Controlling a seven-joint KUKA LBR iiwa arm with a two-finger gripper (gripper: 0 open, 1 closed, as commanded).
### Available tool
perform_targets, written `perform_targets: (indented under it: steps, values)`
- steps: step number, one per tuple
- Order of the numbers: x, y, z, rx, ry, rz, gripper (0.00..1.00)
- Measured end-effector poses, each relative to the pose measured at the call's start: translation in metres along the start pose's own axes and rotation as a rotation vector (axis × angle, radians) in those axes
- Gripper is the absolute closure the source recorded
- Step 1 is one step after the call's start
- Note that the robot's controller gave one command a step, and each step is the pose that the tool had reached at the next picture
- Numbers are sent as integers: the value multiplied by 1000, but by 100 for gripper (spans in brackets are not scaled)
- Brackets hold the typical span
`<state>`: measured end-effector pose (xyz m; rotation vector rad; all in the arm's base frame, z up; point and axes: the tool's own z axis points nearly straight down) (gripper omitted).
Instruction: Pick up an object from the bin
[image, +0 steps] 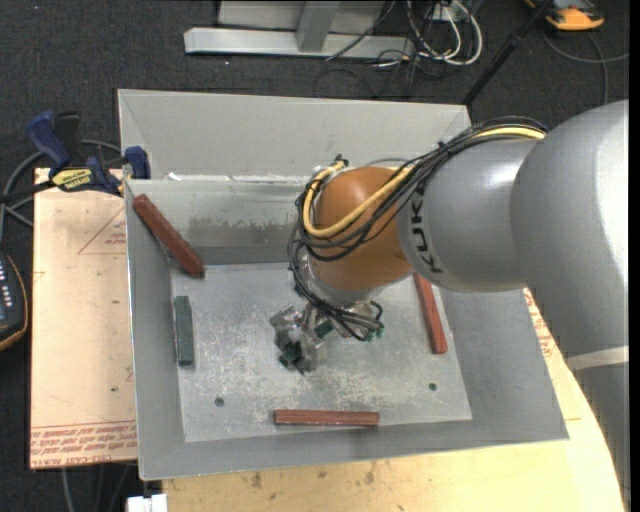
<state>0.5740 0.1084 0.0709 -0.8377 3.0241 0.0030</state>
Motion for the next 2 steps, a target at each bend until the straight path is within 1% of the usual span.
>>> perform_targets:
  steps: [1, 2]
  values:
    - [0, -22, -124, 4, -5, -285, 100]
    - [21, -26, -186, 3, -2, -644, 100]
